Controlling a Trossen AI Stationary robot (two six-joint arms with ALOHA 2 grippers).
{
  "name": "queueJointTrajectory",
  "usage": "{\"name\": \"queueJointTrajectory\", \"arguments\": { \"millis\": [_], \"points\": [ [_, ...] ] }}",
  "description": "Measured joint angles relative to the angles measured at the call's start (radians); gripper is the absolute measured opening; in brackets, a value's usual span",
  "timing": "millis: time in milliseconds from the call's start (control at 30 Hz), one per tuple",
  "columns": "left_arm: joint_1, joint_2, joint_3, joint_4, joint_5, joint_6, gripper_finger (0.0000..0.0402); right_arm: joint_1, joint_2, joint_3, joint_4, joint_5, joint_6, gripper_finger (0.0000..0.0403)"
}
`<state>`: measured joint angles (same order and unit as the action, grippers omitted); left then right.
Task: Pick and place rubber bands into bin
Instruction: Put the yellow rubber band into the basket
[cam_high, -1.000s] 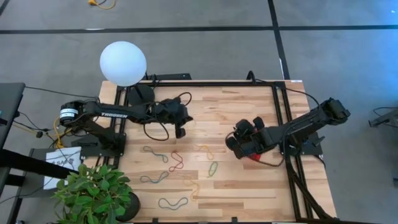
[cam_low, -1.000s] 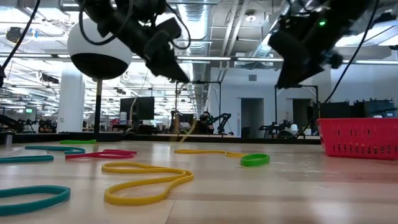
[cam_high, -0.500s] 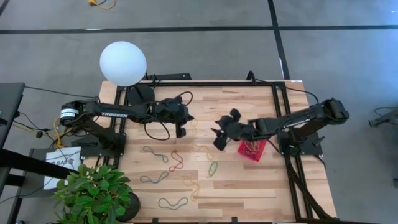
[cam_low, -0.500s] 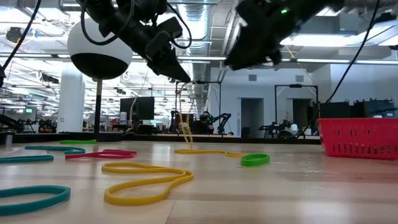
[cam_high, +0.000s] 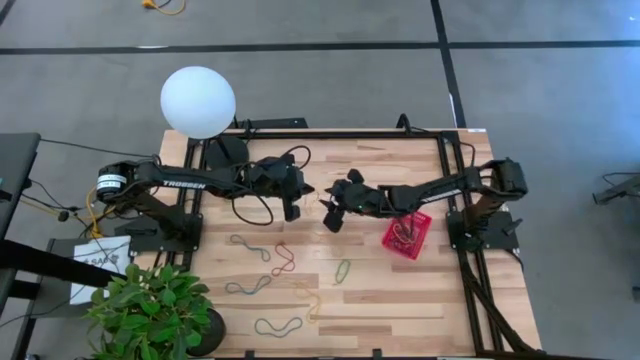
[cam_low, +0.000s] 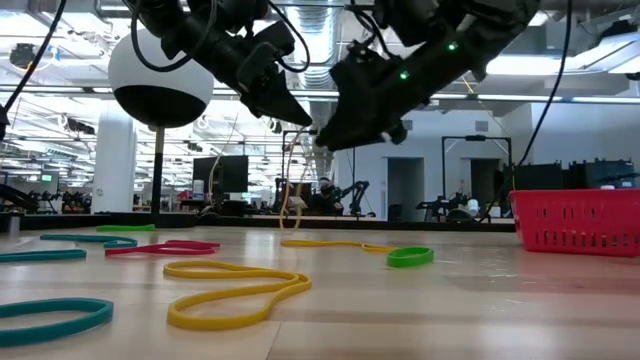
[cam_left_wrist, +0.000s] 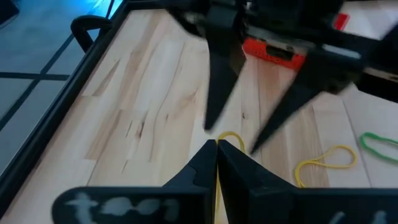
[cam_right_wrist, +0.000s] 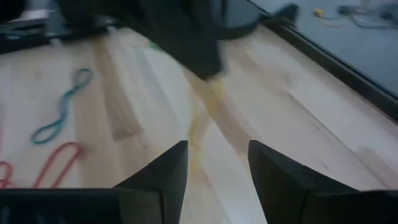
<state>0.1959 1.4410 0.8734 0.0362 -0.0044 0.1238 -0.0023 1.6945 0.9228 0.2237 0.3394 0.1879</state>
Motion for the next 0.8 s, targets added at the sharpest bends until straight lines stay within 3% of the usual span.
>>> {"name": "queueJointTrajectory", "arguments": {
  "millis": [433,533,700,800],
  "points": [
    [-0.001,0.0,0.0,0.0,-0.003,0.001,0.0,-0.051,0.111,0.111,0.014,-0.028,-0.041,0.0148],
    [-0.001,0.0,0.0,-0.004,-0.013,0.002,0.0,-0.049,0.114,0.112,-0.016,-0.028,-0.042,0.0112],
    [-0.001,-0.001,0.0,-0.027,-0.053,0.004,0.0,-0.027,0.102,0.112,-0.145,-0.025,-0.043,0.0015],
    [-0.001,-0.001,0.0,-0.028,-0.056,0.003,0.0,-0.006,0.101,0.112,-0.175,0.003,-0.041,0.0011]
  ]
}}
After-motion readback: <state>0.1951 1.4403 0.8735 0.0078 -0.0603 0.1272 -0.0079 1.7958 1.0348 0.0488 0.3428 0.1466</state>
